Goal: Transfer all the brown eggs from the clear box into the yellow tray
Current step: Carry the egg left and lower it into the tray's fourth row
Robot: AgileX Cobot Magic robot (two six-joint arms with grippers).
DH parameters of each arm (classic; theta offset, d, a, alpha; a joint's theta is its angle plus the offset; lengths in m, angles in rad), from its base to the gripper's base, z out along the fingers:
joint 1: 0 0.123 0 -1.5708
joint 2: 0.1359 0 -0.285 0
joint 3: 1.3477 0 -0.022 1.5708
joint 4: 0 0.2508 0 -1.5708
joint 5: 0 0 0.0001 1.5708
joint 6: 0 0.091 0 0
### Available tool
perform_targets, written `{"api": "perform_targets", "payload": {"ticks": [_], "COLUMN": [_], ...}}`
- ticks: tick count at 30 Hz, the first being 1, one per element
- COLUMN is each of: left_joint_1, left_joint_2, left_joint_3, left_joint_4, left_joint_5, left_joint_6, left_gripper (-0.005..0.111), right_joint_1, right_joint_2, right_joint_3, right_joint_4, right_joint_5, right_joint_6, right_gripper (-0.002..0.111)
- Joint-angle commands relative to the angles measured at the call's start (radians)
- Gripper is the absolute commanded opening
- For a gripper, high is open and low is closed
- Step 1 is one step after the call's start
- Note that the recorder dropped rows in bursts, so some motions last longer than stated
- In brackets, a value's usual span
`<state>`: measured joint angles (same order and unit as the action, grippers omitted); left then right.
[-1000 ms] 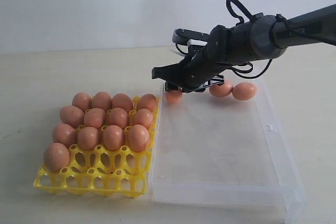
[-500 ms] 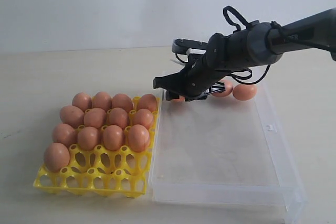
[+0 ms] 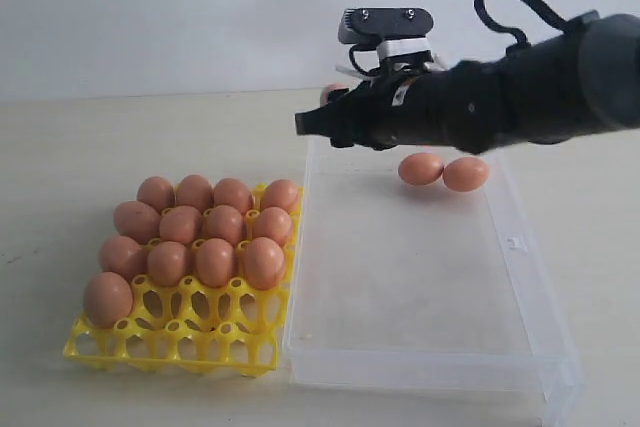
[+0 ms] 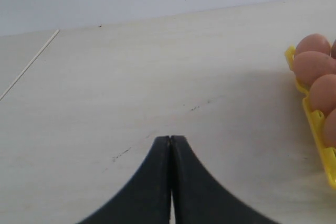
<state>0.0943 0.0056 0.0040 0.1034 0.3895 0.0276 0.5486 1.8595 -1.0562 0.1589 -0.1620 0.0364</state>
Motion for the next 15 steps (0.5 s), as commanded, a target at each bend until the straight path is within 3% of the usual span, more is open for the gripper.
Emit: {"api": "perform_targets", "payload": {"ticks": [1, 5, 11, 15], "left_joint_1": [-0.005, -0.005, -0.005, -0.005], "left_joint_2": [-0.006, -0.006, -0.006, -0.006], "left_joint_3": [-0.004, -0.004, -0.004, -0.004], "left_joint_4": [-0.002, -0.002, -0.002, -0.002], "left_joint_5": [-0.009, -0.009, -0.009, -0.009], "left_joint_6": [-0.006, -0.006, -0.006, -0.006], "left_gripper": [0.0, 0.0, 0.0, 0.0], "right_joint_1": [0.1, 0.171, 0.248, 0.285], "right_joint_2": [-0.09, -0.089, -0.027, 0.041], "right_joint_3": [0.177, 0.245, 0.251, 0.251], "right_joint_4": [-0.247, -0.485, -0.657, -0.666], "right_joint_5": [-0.259, -0.396, -0.482, -0.557], "right_joint_6": [0.079, 0.236, 0.358, 0.408], "right_gripper": [0.0, 0.0, 0.0, 0.0]}}
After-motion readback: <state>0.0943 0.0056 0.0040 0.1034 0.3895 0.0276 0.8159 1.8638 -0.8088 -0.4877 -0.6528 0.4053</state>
